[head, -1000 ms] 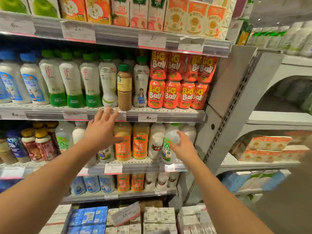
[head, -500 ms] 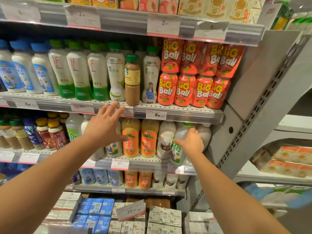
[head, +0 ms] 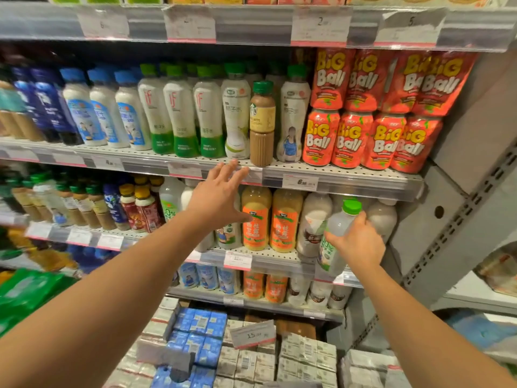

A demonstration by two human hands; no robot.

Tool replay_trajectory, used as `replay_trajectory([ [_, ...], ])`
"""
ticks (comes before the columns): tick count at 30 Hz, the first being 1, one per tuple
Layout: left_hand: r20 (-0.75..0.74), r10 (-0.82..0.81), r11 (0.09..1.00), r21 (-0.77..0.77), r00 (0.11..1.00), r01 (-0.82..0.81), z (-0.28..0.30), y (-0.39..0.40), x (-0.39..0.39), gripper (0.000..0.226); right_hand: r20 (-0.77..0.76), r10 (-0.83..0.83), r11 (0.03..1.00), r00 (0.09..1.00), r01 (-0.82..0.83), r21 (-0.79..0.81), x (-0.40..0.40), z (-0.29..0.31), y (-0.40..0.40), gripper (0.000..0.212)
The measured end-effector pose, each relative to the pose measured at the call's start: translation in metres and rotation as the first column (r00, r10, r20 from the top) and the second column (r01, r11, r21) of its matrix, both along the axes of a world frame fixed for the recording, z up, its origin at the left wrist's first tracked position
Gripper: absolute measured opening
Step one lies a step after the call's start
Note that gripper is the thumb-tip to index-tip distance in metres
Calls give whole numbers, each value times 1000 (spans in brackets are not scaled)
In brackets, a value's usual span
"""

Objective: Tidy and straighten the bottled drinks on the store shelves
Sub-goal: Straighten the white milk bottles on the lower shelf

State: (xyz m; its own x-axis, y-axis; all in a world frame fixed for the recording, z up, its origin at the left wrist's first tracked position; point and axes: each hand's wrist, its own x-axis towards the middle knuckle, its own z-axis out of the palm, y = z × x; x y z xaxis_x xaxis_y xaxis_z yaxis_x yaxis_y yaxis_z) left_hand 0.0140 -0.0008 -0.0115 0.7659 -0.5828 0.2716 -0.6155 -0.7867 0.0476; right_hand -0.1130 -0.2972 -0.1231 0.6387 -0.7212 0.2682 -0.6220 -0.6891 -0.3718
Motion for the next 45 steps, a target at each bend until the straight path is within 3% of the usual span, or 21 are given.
replay_trajectory([
  [13, -5, -85, 996, 35, 996, 85, -8, 12, 8, 123, 149, 121, 989, 981, -131, 64, -51, 21, 84, 78],
  [19, 15, -210, 942, -265, 978, 206, -21, 61, 22, 58, 107, 121, 988, 987, -130, 85, -53, 34, 112, 81],
  [21, -108, -117, 965, -245, 987, 88, -41, 93, 37, 42, 74, 119, 989, 990, -125, 77, -48, 34, 123, 84],
  [23, -294, 19, 991, -118, 956, -56, -60, 122, 53, 35, 47, 114, 990, 992, -117, 76, -42, 35, 137, 88],
  [25, -381, 89, 991, -57, 920, -119, -72, 140, 70, 40, 50, 110, 990, 993, -115, 87, -36, 37, 152, 89],
  [28, -431, 115, 966, -161, 895, -202, -84, 145, 91, 54, 58, 102, 989, 993, -107, 100, -27, 43, 173, 86],
  [36, -363, 76, 902, -373, 929, -219, -98, 116, 110, 67, 63, 56, 987, 996, -65, 149, -14, 48, 209, 83],
  [45, -304, 234, 945, -150, 923, -289, -89, 93, 122, 80, 55, 45, 992, 998, -51, 114, -17, 44, 224, 86],
])
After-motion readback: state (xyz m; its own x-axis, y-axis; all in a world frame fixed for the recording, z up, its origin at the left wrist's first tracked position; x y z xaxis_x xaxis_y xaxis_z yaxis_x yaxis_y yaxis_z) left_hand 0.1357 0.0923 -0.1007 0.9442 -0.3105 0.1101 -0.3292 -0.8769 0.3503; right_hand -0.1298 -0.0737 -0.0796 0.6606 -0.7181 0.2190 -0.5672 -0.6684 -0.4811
